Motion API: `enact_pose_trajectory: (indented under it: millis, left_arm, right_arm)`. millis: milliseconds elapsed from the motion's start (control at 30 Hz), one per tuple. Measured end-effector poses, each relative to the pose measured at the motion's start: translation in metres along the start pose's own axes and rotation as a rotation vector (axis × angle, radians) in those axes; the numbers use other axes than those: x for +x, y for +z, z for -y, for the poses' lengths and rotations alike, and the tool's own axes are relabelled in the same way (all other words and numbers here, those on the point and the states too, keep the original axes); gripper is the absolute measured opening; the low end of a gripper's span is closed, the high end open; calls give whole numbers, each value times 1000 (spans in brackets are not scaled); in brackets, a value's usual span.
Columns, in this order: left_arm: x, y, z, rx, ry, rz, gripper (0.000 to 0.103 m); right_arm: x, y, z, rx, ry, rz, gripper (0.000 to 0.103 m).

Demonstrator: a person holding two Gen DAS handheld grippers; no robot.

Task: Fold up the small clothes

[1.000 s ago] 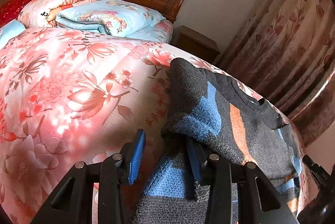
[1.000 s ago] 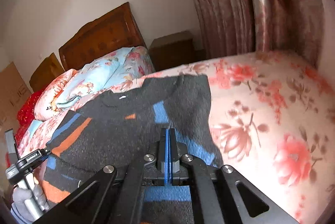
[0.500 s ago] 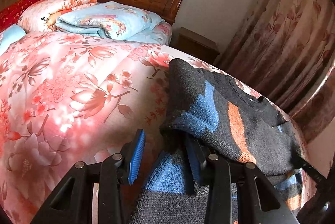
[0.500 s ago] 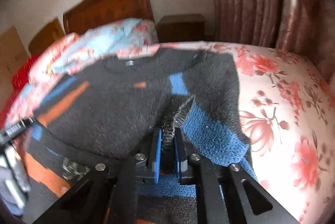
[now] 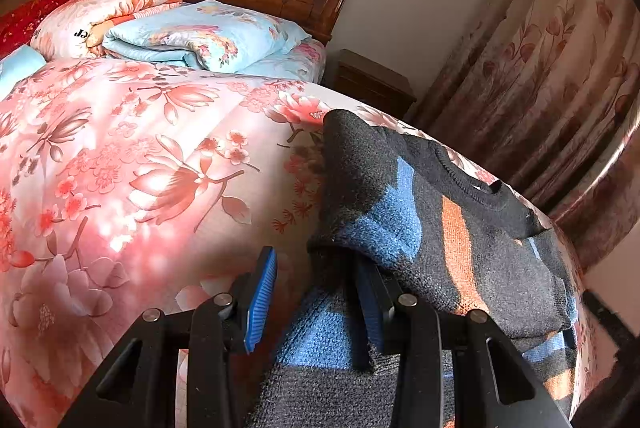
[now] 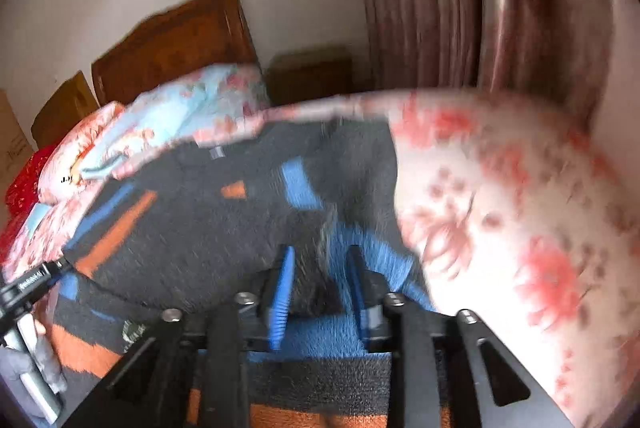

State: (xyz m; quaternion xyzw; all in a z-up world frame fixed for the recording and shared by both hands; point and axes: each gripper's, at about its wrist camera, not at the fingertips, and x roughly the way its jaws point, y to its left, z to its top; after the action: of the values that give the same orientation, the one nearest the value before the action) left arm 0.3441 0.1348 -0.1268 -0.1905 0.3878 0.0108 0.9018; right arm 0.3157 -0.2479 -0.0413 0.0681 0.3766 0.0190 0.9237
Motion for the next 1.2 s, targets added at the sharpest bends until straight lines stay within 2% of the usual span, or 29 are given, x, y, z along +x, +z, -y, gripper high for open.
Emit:
enact_pose_trajectory:
  millis: [33, 67, 167, 267, 300, 400, 467, 567, 667, 733, 767, 800, 833, 933, 967, 1033, 1133, 1200]
  left_arm:
    - [0, 0, 0, 1, 1, 0, 40]
    - [0, 0, 1, 3, 3, 0, 40]
    - [-2, -1, 1, 8, 1, -1, 40]
    - [-18, -7, -3, 14, 13, 18, 40]
    - [-26, -9, -7, -7, 23, 44, 40]
    - [-64, -10, -22, -113, 50, 201, 38]
    - [-77, 2, -14, -108, -2, 237, 38]
    - [-71, 16, 15, -29, -97, 194, 38]
    - [-42, 17, 48, 53, -157, 98, 39]
    - [-18, 10, 56, 77, -136, 26, 39]
    - [-4, 4, 56, 81, -100, -20, 39]
    - [7, -5, 51, 86, -66, -45, 35]
    - [1, -10, 47, 102, -87, 7, 34]
    - [-2, -6, 35, 71, -113, -5, 31]
    - [-3, -5, 33, 73, -113, -11, 26]
    - [-11, -2, 33, 60, -128, 7, 26]
    - [-20, 12, 48, 83, -160, 50, 27]
    - [-14, 25, 64, 123, -134, 59, 28]
  right_arm:
    - [-5, 3, -5, -23, 4, 20, 70]
    - [-7, 6, -16, -61, 11, 34, 103]
    - [3, 5, -44, -164, 42, 9, 103]
    - [31, -8, -54, -195, 22, -84, 103]
    - [39, -14, -53, -204, 0, -118, 103]
    - [37, -14, -40, -175, 22, -101, 103]
    - [43, -12, -40, -164, 30, -105, 103]
    - [45, -14, -44, -189, 10, -103, 103]
    - [45, -12, -42, -173, 27, -103, 103]
    - [44, -12, -41, -167, 33, -103, 103]
    - [45, -13, -40, -169, 31, -103, 103]
    - [44, -13, -41, -170, 30, -103, 103]
    - [45, -14, -42, -169, 31, -103, 103]
    - [48, -14, -40, -162, 44, -103, 103]
    - [48, -14, -40, -161, 49, -104, 103]
    - [48, -13, -40, -163, 53, -106, 103]
    - [47, -13, -40, -157, 64, -105, 103]
    - [47, -13, -40, -157, 71, -106, 103]
